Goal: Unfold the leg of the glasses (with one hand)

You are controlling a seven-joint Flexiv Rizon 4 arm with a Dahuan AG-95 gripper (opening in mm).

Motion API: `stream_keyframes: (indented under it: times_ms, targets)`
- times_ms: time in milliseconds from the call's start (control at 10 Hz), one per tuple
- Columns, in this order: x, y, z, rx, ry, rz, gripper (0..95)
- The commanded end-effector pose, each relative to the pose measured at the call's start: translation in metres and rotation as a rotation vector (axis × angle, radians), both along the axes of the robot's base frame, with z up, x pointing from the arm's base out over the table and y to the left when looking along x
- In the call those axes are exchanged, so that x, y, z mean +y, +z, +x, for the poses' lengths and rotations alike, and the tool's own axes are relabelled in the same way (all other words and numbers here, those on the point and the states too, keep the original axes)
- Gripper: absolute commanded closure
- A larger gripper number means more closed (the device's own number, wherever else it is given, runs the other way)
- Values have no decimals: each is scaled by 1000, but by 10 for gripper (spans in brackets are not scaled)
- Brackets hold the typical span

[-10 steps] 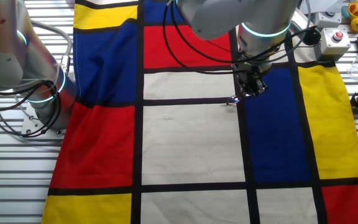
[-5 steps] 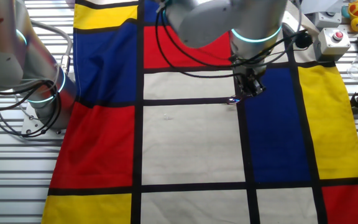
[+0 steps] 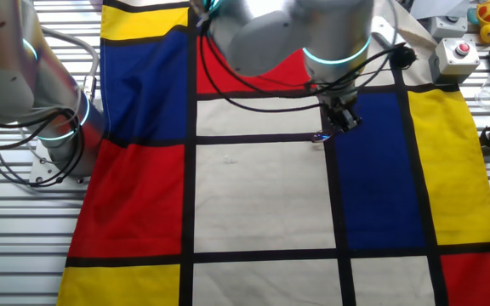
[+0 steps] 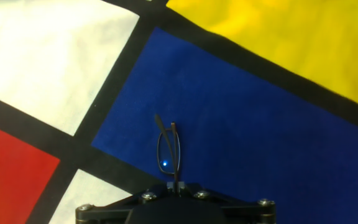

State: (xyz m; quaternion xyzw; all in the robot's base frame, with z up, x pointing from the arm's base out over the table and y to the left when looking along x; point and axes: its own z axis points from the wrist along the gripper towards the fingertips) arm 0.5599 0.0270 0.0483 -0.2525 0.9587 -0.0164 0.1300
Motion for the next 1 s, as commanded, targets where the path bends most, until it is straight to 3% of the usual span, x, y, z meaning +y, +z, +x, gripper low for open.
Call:
stream_keyframes:
  times_ms: [100,1000]
  targets:
    - [0,0,1,-6,1,-1,950]
    - [3,12,1,6,-17,-2,950]
